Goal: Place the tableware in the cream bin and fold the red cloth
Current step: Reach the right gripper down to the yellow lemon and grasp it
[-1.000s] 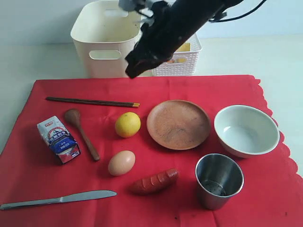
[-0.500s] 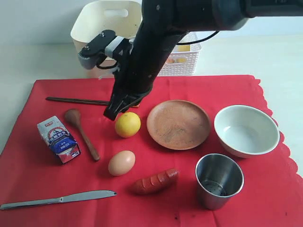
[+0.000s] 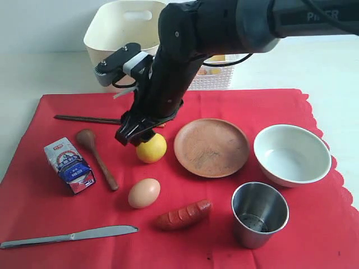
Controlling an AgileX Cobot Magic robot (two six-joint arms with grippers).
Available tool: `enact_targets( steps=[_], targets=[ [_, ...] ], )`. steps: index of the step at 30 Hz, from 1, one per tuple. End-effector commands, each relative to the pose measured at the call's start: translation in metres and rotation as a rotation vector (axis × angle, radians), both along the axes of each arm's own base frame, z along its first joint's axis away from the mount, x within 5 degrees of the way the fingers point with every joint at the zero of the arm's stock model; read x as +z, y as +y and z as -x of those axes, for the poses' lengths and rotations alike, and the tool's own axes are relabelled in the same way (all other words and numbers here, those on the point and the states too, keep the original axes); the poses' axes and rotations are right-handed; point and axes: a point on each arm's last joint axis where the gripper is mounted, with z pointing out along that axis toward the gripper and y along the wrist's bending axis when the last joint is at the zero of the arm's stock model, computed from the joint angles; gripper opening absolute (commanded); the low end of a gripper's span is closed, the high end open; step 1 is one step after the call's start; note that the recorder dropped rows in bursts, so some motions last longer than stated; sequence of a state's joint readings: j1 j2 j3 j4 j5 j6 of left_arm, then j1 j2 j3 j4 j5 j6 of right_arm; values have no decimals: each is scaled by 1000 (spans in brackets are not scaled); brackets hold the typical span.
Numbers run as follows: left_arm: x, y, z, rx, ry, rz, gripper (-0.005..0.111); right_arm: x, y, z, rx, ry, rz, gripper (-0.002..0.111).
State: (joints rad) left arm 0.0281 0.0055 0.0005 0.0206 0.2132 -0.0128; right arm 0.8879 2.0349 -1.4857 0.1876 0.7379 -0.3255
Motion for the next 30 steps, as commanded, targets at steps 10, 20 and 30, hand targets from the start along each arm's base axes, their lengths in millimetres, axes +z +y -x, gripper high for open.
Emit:
enact_targets(
  steps=[10,20,30],
  targets=[
    [1,0,0,2,-8,0,0,-45,4,-8,24,-18,77,75],
    [1,0,0,2,-8,0,0,-61,8,-11,12,-18,66,75],
    [1,0,0,2,-8,0,0,-61,8,-11,1,-14,64,52]
  ],
)
